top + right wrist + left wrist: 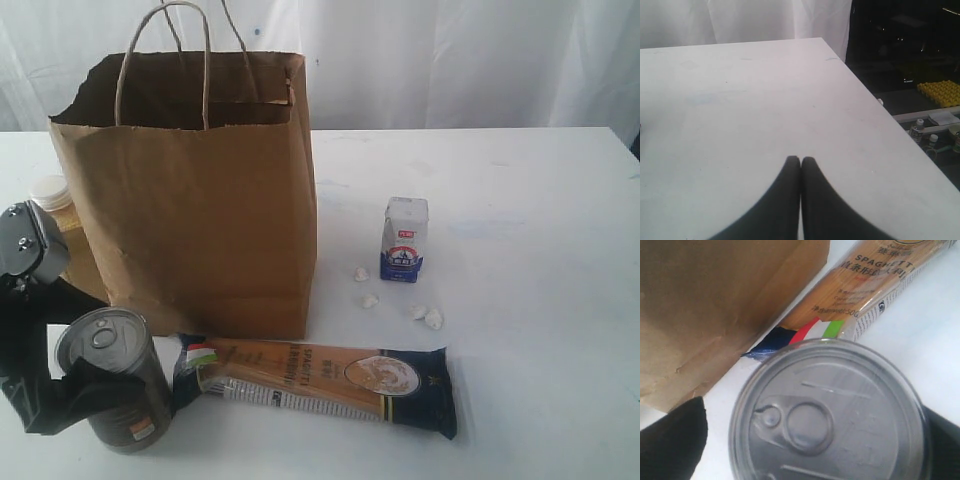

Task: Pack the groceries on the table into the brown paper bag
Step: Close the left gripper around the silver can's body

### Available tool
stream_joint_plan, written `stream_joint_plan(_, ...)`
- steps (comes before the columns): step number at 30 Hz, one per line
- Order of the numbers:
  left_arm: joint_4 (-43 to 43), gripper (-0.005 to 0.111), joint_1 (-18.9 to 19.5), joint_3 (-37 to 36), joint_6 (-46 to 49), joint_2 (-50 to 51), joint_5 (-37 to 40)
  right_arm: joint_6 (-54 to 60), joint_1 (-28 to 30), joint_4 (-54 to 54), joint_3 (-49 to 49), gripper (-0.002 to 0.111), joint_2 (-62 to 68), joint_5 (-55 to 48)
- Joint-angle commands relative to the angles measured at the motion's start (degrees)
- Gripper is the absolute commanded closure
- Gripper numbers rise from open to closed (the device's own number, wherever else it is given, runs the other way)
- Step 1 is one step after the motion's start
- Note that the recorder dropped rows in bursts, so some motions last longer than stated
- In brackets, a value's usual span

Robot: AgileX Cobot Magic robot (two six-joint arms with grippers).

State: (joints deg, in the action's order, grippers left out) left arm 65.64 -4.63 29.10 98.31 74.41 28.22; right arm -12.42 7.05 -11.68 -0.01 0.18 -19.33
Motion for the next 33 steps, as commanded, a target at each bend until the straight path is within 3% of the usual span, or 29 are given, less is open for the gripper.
stream_joint_plan(1,1.53,0.002,-0.13,-0.33,-1.28,-0.05,0.39,-0.16,0.28,-0.24,0.01,0.108,-0.18,0.03)
stream_joint_plan(4,1.53,0.007,-0.13,-0.33,-1.28,-0.05,0.39,-0.16,0.28,-0.24,0.01,0.108,-0.18,0.03)
stream_joint_plan(6,1.53,0.018,-0.13,-0.33,-1.85,-0.05,0.39,-0.16,0.28,-0.24,0.01,0.108,-0.18,0.03)
stream_joint_plan(14,-0.18,0.104,-0.13,-0.33,-2.2,-0.05,1.78,-1.54,0.28,-0.24,0.01,0.108,-0.18,0.04)
stream_joint_plan(33,-0.18,0.107,-0.13,-0.33,-2.15,-0.47,1.63,-1.54,0.28,-0.24,0.01,0.108,-0.18,0.04)
